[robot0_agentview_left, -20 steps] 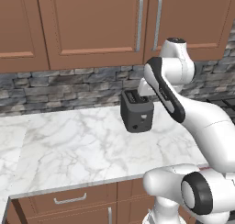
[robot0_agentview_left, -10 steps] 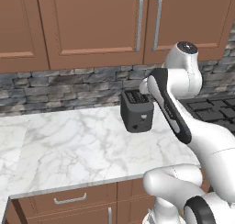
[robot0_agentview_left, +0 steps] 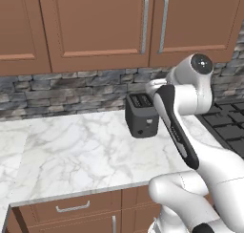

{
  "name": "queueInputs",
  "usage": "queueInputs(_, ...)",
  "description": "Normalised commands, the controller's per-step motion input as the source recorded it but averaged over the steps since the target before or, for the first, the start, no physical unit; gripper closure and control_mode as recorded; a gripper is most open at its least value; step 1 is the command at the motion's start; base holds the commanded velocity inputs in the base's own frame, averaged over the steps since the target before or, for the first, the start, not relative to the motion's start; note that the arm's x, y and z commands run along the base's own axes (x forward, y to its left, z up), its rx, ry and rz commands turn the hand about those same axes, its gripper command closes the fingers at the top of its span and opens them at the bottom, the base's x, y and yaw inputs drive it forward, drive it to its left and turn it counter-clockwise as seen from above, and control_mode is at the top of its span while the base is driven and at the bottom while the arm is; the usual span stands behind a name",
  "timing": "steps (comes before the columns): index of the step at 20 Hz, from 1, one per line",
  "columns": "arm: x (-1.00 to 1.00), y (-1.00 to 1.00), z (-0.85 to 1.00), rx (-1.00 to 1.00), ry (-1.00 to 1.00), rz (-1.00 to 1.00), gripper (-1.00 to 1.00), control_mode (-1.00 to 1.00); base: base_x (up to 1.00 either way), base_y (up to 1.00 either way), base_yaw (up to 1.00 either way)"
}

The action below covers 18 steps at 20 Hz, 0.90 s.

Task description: Open the cabinet, pick the kettle from the cabinet, and place it in the sink.

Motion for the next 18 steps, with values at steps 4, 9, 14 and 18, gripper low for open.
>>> queueInputs(4, 0.04, 0.0, 0.46, 0.0, -0.15, -0.01, -1.0, -1.0, 0.0, 0.0, 0.0)
queueInputs(9, 0.06, -0.02, 0.47, 0.0, -0.05, -0.01, -1.0, -1.0, 0.0, 0.0, 0.0)
queueInputs(14, 0.07, -0.06, 0.4, 0.0, -0.01, 0.0, -1.0, -1.0, 0.0, 0.0, 0.0)
queueInputs(18, 0.12, -0.04, 0.34, 0.0, 0.0, 0.0, -1.0, -1.0, 0.0, 0.0, 0.0)
